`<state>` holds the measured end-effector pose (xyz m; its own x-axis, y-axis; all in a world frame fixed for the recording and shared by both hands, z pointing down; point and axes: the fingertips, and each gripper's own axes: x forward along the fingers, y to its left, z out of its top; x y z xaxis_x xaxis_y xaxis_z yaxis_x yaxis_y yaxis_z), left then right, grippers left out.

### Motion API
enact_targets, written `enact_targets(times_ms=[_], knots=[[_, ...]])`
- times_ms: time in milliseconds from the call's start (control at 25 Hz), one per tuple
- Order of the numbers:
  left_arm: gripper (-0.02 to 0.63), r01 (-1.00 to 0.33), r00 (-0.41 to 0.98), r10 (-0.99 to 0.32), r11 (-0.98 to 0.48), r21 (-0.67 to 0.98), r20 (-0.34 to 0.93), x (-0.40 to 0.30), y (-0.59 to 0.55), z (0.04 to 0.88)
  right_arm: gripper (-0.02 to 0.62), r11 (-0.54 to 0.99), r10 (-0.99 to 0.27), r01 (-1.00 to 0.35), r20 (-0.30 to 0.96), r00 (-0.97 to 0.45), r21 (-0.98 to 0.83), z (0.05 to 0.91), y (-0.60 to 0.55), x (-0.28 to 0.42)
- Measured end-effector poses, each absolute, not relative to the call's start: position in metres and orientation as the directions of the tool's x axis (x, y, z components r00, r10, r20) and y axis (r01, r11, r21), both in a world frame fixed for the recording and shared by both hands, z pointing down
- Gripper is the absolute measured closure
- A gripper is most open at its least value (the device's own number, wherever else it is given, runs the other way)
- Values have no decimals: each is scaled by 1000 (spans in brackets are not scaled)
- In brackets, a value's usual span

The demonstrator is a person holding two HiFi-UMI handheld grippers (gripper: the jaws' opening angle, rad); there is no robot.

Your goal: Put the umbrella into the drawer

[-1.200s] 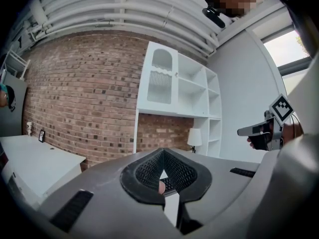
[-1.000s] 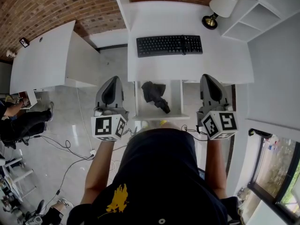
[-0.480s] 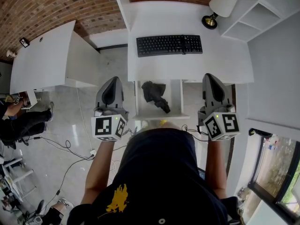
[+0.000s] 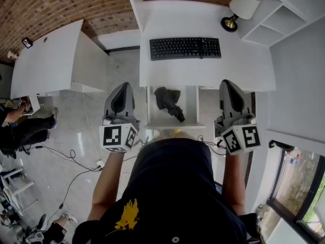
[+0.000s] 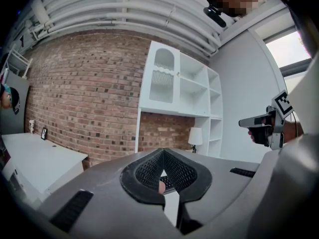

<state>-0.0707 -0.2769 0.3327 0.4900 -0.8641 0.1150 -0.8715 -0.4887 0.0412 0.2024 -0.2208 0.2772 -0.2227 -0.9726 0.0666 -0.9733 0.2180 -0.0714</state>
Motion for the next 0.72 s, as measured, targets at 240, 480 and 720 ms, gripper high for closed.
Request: enact_targets(times_ms=[240, 480, 720], knots=[[589, -872, 489, -864, -487, 44, 120, -71, -277, 335, 597, 233, -967, -972, 92, -236, -34, 282, -224, 195], [589, -871, 491, -863, -490, 41, 120, -67, -277, 333, 597, 232, -968, -972, 96, -233, -23, 281, -226, 198], [589, -869, 494, -861, -493, 42, 125, -63, -276, 336, 597, 227, -968, -974, 102, -229, -23, 284, -226, 202]])
